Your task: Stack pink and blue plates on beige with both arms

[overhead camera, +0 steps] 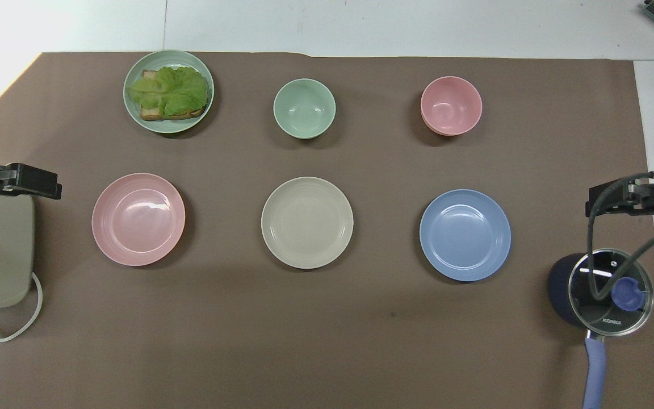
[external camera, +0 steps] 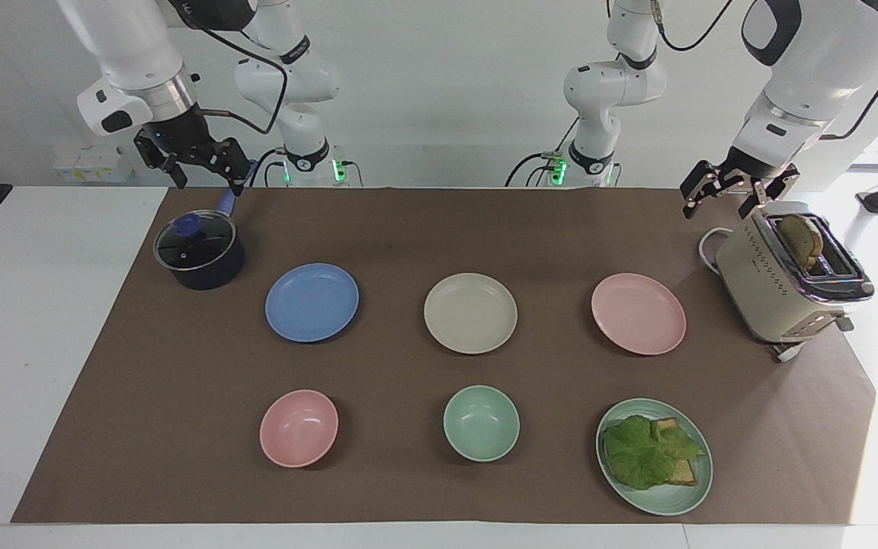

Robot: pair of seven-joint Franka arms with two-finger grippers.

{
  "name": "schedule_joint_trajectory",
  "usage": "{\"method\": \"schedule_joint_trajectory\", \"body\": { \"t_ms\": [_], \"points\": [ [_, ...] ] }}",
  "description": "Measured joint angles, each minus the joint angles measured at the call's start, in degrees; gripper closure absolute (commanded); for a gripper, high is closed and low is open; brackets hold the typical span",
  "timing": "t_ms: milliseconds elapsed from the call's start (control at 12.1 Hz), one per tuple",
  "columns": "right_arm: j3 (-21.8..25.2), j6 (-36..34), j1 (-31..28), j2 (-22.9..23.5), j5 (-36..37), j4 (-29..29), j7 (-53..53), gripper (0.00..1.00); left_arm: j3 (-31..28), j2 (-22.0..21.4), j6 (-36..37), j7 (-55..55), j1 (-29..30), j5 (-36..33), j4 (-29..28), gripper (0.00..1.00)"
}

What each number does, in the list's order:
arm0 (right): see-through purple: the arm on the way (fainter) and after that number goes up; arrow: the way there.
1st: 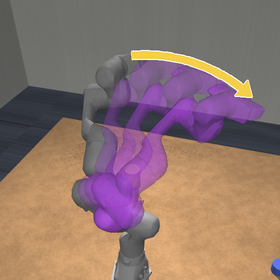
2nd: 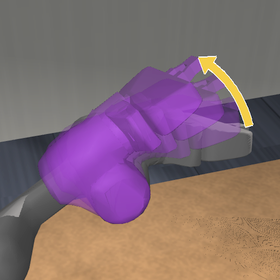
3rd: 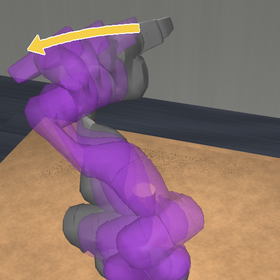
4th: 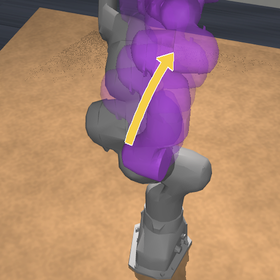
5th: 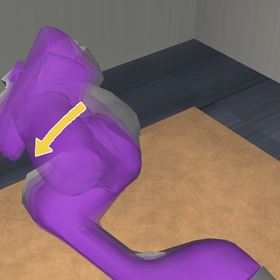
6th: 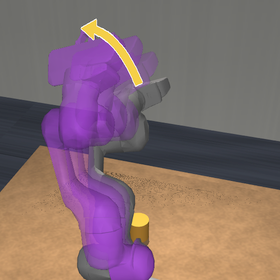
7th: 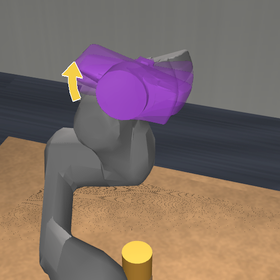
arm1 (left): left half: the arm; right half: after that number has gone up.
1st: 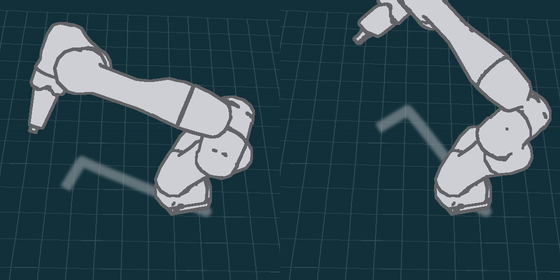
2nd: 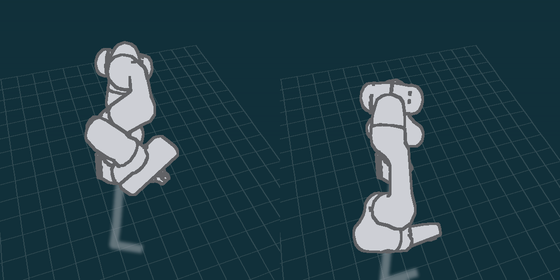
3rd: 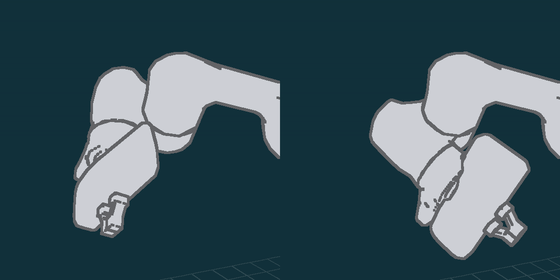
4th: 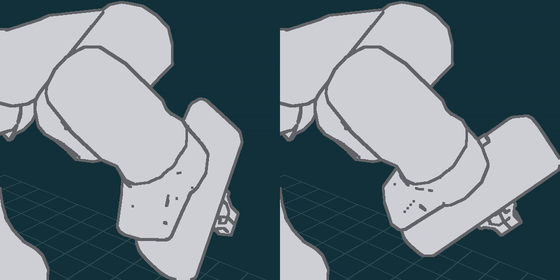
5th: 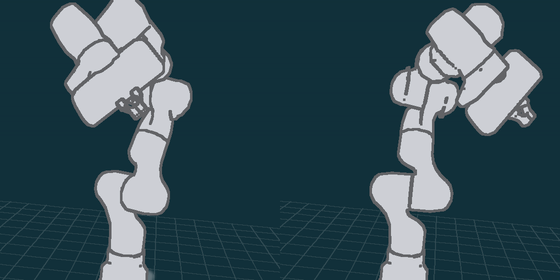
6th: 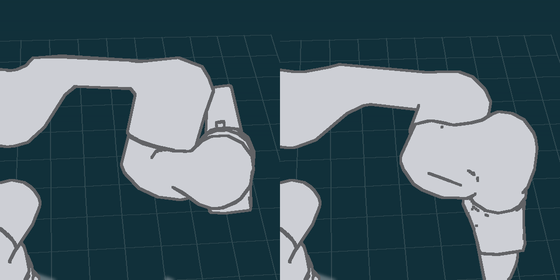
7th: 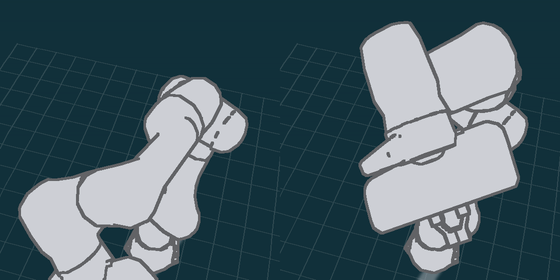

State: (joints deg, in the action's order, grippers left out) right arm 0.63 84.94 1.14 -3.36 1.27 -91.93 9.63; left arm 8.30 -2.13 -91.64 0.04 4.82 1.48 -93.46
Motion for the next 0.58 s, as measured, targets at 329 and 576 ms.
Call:
{"method": "schedule_joint_trajectory", "body": {
  "t_ms": [329, 576],
  "points": [
    [0.0, 0.0, 0.0, 0.0, 0.0, 0.0, 0.0, 0.00, 0.0, 0.0, 0.0, 0.0, 0.0, 0.0, 0.0, 0.00],
    [0.0, 0.0, 0.0, 0.0, 0.0, 0.0, 0.0, 0.00, 0.0, 0.0, -0.1, 0.0, 0.0, 0.0, -1.3, 0.00]
  ]
}}
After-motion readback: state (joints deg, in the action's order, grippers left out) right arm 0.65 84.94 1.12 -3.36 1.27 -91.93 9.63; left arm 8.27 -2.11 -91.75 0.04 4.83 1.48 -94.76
